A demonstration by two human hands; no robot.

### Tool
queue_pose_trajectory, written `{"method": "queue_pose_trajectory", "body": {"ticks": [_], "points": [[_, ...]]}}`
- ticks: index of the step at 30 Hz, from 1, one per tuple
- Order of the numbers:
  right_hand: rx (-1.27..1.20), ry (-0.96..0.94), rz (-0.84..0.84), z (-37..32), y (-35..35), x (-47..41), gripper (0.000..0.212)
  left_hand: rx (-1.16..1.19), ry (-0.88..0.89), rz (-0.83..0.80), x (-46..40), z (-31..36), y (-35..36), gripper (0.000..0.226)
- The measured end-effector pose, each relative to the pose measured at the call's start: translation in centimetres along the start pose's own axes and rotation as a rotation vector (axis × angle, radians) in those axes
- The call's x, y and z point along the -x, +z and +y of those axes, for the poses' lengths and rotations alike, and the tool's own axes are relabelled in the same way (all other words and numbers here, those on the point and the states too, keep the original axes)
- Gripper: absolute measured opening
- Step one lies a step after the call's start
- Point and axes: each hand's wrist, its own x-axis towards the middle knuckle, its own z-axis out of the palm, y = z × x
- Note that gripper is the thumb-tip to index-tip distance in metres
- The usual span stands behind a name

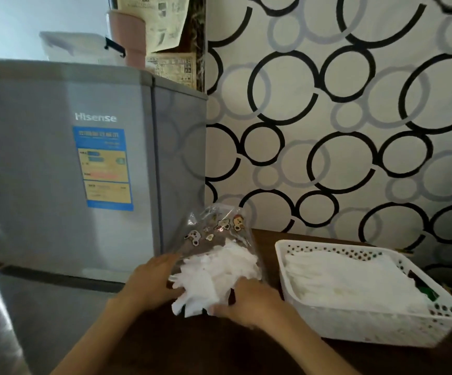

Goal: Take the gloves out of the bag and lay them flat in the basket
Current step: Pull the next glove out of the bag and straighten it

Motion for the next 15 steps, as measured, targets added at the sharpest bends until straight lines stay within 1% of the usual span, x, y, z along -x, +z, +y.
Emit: {"method": "queue_pose_trajectory", "body": {"ticks": [1,2,5,7,8,9,10,11,15], "points": [[-0.002,0.034,-0.032,-0.2,0.7,-0.4,0.076,-0.018,0.019,0.044,-0.3,0.2,0.6,0.083],[-0.023,0.053,-0.021,-0.4,1.3,-0.7,0.082,-0.029,0.032,0.076,-0.5,0.4,1.2,0.08],[-0.183,0.102,0.087,-0.7,3.6,-2.9,0.096,-0.057,0.008,0.167,-1.3,1.5,2.1,0.062],[-0.369,0.12,0.152,-0.7,5.0,-4.5,0.094,-0.114,-0.013,0.241,-1.8,2.3,2.2,0.039],[-0.467,0.131,0.192,-0.6,5.5,-5.2,0.091,-0.123,-0.022,0.272,-2.0,2.7,2.1,0.031],[-0.549,0.157,0.234,-0.5,5.9,-5.6,0.087,-0.125,-0.025,0.299,-2.1,3.0,2.0,0.028],[-0.609,0.177,0.293,-0.3,6.0,-5.9,0.08,-0.128,-0.021,0.316,-2.3,3.3,1.8,0.029],[-0.664,0.184,0.365,-0.2,6.1,-6.0,0.069,-0.122,-0.015,0.325,-2.5,3.5,1.7,0.03],[-1.011,0.124,0.656,0.5,5.0,-5.5,0.008,0.03,-0.068,0.365,-2.1,5.0,0.4,0.019]]}}
